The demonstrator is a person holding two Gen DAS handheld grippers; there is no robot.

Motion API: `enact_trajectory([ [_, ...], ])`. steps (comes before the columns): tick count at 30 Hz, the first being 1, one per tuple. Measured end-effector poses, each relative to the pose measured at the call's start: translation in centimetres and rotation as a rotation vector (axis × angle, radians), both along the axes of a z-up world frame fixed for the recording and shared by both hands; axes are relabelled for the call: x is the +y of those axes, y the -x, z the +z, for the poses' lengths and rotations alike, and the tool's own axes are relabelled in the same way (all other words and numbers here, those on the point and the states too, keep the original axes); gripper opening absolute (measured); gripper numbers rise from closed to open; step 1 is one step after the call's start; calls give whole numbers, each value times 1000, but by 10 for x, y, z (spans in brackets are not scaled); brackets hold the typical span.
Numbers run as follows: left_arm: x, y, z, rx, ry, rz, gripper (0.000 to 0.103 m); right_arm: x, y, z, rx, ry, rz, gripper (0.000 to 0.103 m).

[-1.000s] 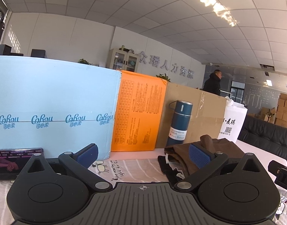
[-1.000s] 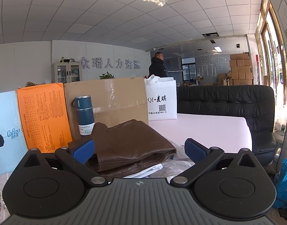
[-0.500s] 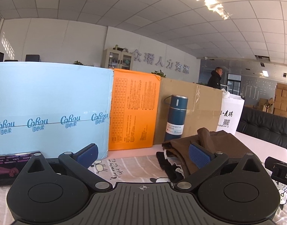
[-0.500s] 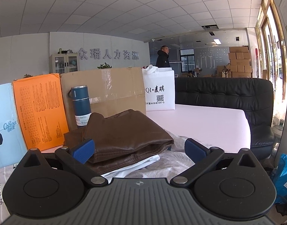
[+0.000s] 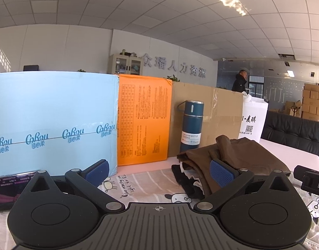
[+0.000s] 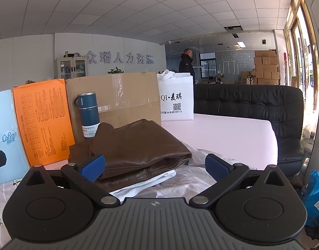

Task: Fold clothes

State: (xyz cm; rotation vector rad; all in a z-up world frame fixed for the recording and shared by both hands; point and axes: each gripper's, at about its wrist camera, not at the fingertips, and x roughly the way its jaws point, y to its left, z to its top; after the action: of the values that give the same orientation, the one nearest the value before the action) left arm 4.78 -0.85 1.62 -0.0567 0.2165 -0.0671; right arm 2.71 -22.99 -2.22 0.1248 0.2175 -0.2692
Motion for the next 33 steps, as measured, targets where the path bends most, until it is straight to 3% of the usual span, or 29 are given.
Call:
enact_trajectory([
  [33, -4, -2, -1, 5, -12, -24, 103, 2, 0, -2, 20, 18, 6, 103],
])
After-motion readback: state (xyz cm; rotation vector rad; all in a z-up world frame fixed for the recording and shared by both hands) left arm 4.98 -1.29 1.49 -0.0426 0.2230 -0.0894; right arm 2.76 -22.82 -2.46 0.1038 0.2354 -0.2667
